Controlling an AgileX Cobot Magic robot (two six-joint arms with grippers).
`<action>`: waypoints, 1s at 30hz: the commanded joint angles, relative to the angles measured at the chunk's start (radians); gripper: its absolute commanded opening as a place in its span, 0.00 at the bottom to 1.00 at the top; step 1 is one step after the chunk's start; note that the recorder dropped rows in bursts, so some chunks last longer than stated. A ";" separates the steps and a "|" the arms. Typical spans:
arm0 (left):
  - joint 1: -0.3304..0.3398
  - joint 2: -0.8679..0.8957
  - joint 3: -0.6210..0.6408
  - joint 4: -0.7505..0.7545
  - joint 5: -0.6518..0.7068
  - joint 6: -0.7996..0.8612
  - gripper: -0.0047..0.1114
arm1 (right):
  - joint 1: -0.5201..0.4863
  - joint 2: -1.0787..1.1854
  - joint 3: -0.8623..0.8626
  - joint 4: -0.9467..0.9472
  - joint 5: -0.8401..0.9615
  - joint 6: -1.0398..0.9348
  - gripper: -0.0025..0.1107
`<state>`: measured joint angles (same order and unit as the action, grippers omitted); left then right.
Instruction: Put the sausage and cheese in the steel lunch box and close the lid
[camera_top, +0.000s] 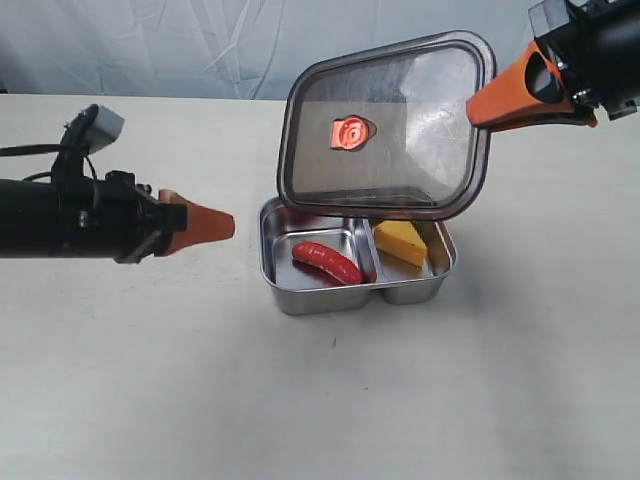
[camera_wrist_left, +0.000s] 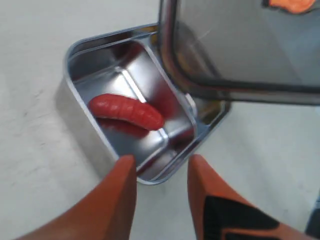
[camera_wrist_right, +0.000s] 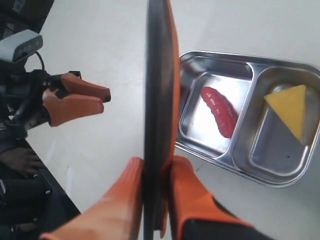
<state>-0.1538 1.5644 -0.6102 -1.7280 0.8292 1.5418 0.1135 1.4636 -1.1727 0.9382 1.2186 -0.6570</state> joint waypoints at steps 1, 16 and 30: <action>0.104 0.000 -0.036 -0.009 0.232 -0.079 0.34 | -0.001 -0.043 0.051 0.030 0.003 -0.022 0.01; 0.172 0.228 -0.084 -0.016 0.392 -0.112 0.42 | 0.092 -0.052 0.064 0.062 0.003 -0.048 0.01; 0.096 0.237 -0.097 -0.016 0.392 -0.108 0.42 | 0.097 -0.052 0.126 0.148 0.003 -0.108 0.01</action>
<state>-0.0392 1.7988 -0.6942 -1.7342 1.2040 1.4289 0.2084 1.4210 -1.0505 1.0516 1.2246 -0.7483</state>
